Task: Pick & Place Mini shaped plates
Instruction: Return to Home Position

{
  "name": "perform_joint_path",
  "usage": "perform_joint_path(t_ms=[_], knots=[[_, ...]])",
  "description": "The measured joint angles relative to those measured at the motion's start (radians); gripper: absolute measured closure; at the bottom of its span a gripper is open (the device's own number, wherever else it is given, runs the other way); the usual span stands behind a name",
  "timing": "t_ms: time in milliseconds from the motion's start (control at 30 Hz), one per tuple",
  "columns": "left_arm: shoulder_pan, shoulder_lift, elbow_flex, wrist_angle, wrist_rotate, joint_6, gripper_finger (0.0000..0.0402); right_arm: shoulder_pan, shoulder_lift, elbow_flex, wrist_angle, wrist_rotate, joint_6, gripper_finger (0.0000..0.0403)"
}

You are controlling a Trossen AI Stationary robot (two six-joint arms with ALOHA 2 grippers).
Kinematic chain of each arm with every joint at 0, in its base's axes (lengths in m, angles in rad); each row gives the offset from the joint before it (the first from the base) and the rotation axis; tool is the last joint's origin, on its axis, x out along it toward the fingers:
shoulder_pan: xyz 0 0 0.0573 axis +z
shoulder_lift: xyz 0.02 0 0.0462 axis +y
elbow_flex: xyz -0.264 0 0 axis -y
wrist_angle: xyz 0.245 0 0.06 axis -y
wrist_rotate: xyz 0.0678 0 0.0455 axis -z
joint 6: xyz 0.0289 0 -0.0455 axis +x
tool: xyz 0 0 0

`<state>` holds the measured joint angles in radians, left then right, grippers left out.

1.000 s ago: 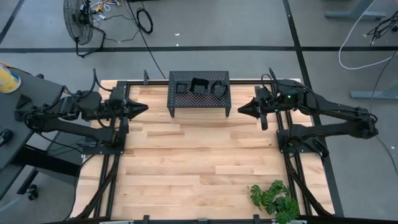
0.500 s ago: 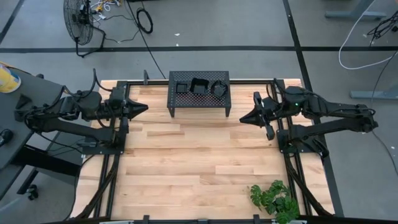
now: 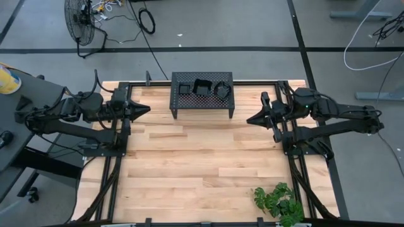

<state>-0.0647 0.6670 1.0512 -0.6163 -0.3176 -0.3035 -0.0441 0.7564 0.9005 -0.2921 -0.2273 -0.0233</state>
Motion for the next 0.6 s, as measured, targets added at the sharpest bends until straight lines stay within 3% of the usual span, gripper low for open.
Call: perform_joint_path(t_ms=[200,600], knots=[[0.0,0.0,0.0,0.0,0.0,0.0,0.0365,0.0,-0.024,-0.028,0.046,-0.001,-0.012,0.0376],[0.0,0.0,0.0,0.0,0.0,0.0,0.0365,0.005,-0.185,-0.548,0.642,-0.107,0.131,0.0376]])
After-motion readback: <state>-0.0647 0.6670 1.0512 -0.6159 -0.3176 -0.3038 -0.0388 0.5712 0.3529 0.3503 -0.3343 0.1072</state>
